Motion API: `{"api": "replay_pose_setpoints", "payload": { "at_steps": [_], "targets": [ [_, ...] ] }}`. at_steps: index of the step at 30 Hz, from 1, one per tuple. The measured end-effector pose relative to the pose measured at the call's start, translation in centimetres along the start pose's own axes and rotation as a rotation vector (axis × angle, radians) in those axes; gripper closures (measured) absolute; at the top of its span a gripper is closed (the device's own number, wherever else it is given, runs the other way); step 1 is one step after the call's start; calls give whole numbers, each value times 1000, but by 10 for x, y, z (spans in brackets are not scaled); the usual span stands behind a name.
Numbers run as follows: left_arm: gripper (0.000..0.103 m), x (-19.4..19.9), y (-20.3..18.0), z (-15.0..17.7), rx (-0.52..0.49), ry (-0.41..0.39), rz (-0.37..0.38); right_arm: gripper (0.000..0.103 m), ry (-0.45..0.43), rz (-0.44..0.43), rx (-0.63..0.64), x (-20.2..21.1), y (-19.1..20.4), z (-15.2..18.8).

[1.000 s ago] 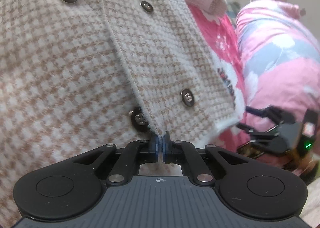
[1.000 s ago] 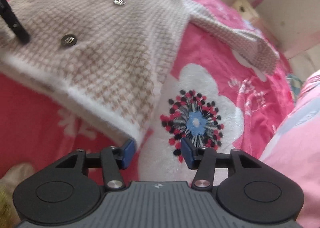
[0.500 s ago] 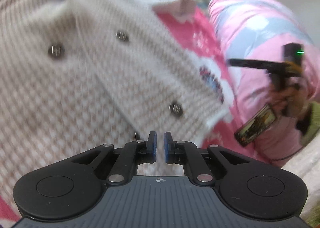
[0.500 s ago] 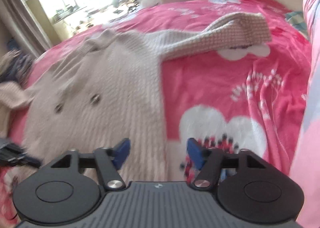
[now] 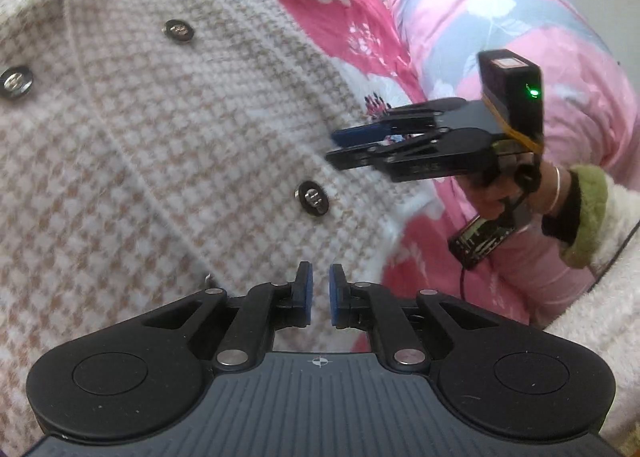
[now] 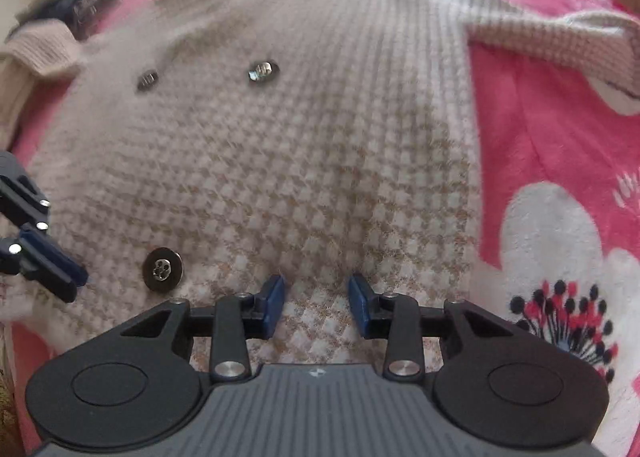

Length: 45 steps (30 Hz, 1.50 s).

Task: Fold clothes
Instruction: 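Open the left gripper off the placket and sweep the right gripper over the cardigan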

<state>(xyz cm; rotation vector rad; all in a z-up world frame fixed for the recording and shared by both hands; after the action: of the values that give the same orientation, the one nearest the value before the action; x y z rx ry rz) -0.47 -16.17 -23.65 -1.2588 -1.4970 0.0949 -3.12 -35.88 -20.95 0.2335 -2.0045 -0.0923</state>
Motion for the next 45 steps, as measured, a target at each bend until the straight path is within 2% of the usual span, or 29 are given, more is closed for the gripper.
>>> {"api": "replay_pose_setpoints", "payload": {
  "at_steps": [6, 11, 14, 17, 22, 24, 26, 27, 30, 32, 35, 37, 39, 41, 44, 45],
  "targets": [
    [85, 18, 16, -11, 60, -70, 11, 63, -112, -29, -92, 31, -5, -12],
    [85, 10, 10, -18, 41, -80, 30, 64, -60, 6, -158, 23, -21, 6],
    [85, -2, 6, -10, 10, -31, 16, 63, -47, 18, -200, 21, -30, 12],
    [85, -10, 6, -1, -5, 7, 11, 63, -130, -20, -204, 22, -32, -21],
    [85, -13, 9, 6, 15, 15, 14, 67, -115, 13, -200, 8, -60, -28],
    [85, -11, 11, 8, 28, 13, 13, 74, -109, 26, -198, 2, -71, -31],
    [85, -9, 11, 9, 33, 13, 13, 74, -112, 35, -200, -1, -80, -37],
    [85, -9, 12, 9, 35, 13, 14, 71, -138, 28, -209, 2, -78, -45],
    [85, -11, 12, 9, 44, 15, 19, 71, -180, 10, -180, -8, -70, -76],
    [85, -11, 13, 10, 47, 15, 18, 74, -155, 49, -125, -28, -73, -89],
    [85, -10, 13, 11, 50, 15, 17, 81, -122, 92, -122, -49, -92, -99],
    [85, -9, 13, 12, 52, 16, 16, 78, -161, 101, -181, -34, -96, -114],
    [85, -9, 13, 13, 52, 18, 15, 78, -210, 82, -172, -23, -94, -128],
    [85, -8, 13, 14, 53, 20, 13, 78, -195, 73, -150, -37, -92, -140],
    [85, -9, 12, 14, 46, 18, 5, 88, -162, 140, -120, -75, -108, -158],
    [85, -10, 11, 14, 41, 16, 1, 95, -181, 143, -150, -79, -117, -166]
  ]
}}
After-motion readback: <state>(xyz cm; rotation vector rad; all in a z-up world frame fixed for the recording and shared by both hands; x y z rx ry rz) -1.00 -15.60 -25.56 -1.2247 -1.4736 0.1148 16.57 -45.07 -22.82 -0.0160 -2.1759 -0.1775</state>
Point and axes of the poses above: each gripper's, at about its wrist camera, not at the fingertips, and x roughly against the way its jaws point, y to its left, z to its underside, the point moved 8 cm from there along -x, roughly the way its jaws point, and after that the axes turned 1 degree about -z, right-handed, at the moved point
